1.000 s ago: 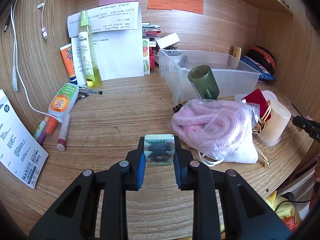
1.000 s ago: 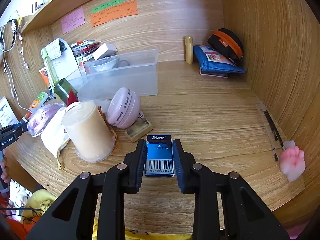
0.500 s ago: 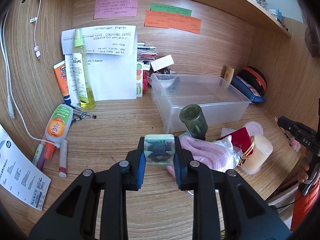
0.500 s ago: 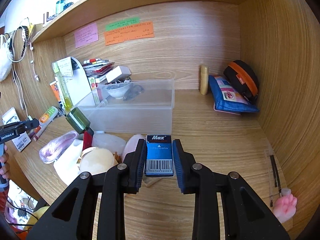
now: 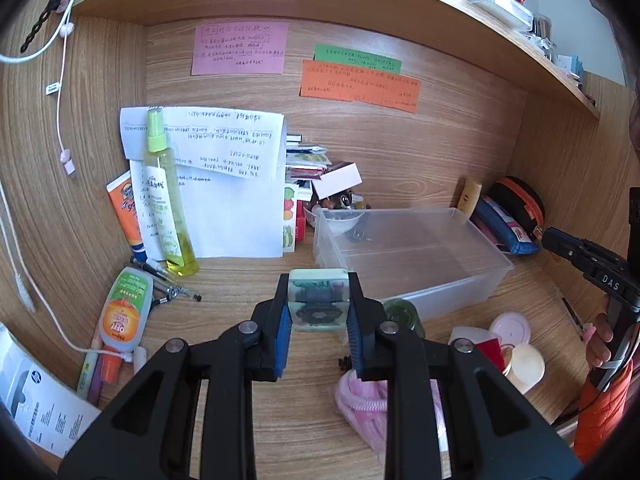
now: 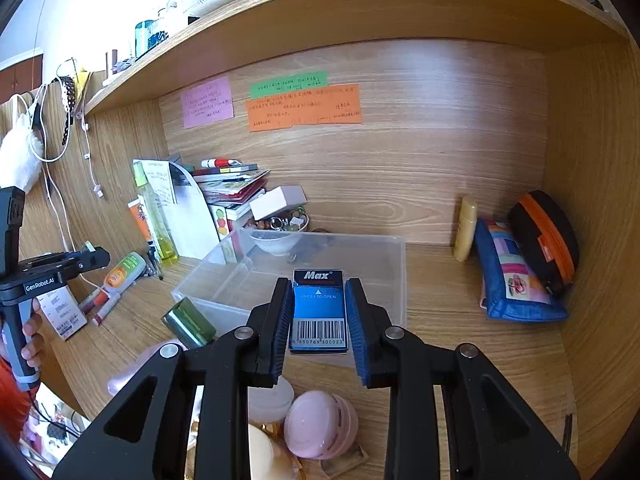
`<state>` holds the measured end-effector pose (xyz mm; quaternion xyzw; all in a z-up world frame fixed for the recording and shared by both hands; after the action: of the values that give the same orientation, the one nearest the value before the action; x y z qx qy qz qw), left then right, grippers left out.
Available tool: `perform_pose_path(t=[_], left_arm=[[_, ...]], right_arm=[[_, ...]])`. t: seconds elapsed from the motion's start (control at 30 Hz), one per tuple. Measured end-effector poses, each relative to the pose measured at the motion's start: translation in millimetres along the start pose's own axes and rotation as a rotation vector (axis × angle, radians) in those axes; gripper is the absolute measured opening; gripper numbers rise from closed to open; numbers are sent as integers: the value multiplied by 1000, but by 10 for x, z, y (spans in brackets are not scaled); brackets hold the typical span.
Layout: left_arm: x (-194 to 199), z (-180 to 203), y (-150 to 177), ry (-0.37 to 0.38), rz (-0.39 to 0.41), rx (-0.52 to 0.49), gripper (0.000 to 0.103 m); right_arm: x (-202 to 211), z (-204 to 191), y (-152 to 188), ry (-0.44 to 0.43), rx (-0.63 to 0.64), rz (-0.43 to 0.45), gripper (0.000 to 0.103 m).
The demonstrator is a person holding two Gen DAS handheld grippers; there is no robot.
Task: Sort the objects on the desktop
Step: 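Carry both held items over the clear plastic bin with both grippers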
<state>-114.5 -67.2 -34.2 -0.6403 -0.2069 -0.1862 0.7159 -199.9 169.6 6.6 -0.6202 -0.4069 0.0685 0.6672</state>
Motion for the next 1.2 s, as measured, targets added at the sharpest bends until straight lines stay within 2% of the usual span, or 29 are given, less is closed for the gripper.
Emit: perform_pose_path(t=[0.2, 0.47, 0.73, 1.0, 1.13, 1.17, 1.2], left_arm=[[-295, 210, -209, 71, -18, 13, 24], [-743, 456, -360, 99, -46, -25, 24], [-1131, 434, -303, 103, -113, -34, 24], [-1255, 381, -196, 109, -131, -30, 24], [-1275, 453, -139, 153, -133, -18, 24], [-1277, 469, -124, 153, -128, -22, 25], [-1282, 483, -109, 149, -122, -26, 32]], right_arm=[[-269, -81, -223, -8, 43, -13, 25], [-597, -137, -368, -21, 66, -43, 25], [-1001, 17, -96, -12, 51, -159, 25], [-1100, 99, 5, -3, 32, -194, 25], [-1174, 95, 95, -4, 34, -227, 25], [-1198, 102, 120, 2, 38, -235, 25], [-1220, 101, 146, 4, 44, -242, 25]])
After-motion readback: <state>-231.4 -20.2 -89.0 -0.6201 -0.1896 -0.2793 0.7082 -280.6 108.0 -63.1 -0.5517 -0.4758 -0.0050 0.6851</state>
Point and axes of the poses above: each gripper's, at about its wrist camera, not at the fingertips, and x roughly against the way its jaws point, z to its right, y to its underside, the point moved 10 cm from there along -x, roughly the way its jaws point, and after that the axes turned 1 degree about -x, right-handed, at the moved point
